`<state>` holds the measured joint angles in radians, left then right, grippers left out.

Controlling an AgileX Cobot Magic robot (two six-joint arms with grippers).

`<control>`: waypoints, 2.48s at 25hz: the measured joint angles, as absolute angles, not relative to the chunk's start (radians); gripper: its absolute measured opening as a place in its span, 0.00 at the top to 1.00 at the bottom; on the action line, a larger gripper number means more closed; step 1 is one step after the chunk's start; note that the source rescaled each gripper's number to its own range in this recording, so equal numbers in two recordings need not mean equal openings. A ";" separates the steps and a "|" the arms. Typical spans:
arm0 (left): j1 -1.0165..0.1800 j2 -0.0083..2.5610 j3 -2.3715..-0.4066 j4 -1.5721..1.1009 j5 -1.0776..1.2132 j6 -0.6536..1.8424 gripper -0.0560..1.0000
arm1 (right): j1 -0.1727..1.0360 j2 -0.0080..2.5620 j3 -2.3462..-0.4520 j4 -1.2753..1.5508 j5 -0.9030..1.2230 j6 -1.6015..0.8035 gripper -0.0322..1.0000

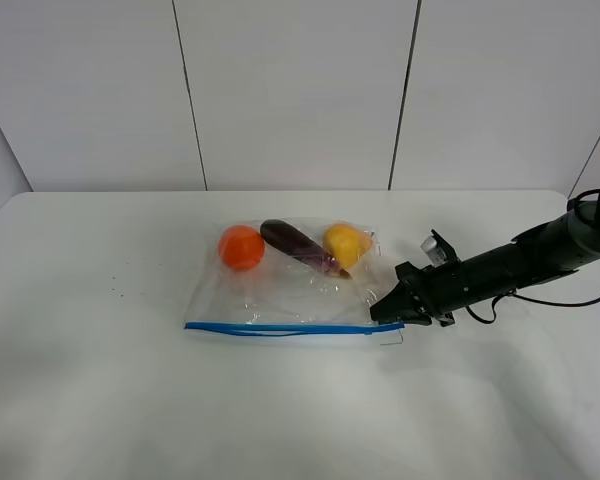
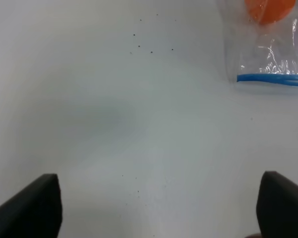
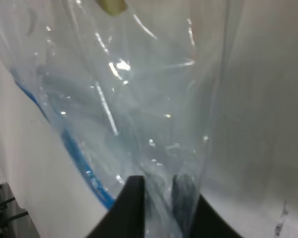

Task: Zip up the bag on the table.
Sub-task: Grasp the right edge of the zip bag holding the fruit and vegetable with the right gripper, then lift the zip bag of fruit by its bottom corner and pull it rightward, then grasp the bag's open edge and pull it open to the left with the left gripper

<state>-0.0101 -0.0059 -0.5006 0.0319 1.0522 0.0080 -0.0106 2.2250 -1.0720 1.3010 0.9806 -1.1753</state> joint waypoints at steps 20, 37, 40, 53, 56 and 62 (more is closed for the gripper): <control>-0.010 -0.006 -0.501 0.032 1.052 0.008 0.00 | -0.011 2.225 -1.072 1.500 1.198 -1.162 0.97; -0.010 -0.006 -0.501 0.032 1.052 0.008 0.00 | -0.011 2.157 -1.072 1.568 1.207 -0.993 0.97; -0.010 -0.006 -0.501 0.032 1.052 0.008 0.00 | -0.011 2.138 -1.072 1.568 1.207 -0.974 0.97; -0.010 -0.006 -0.501 0.032 1.052 0.008 0.00 | -0.011 2.137 -1.072 1.568 1.207 -0.957 0.97; -0.010 -0.006 -0.501 0.032 1.052 0.008 0.00 | -0.011 2.137 -1.072 1.568 1.207 -0.957 0.97; -0.010 -0.006 -0.501 0.032 1.052 0.008 0.00 | -0.011 2.137 -1.072 1.568 1.207 -0.957 0.97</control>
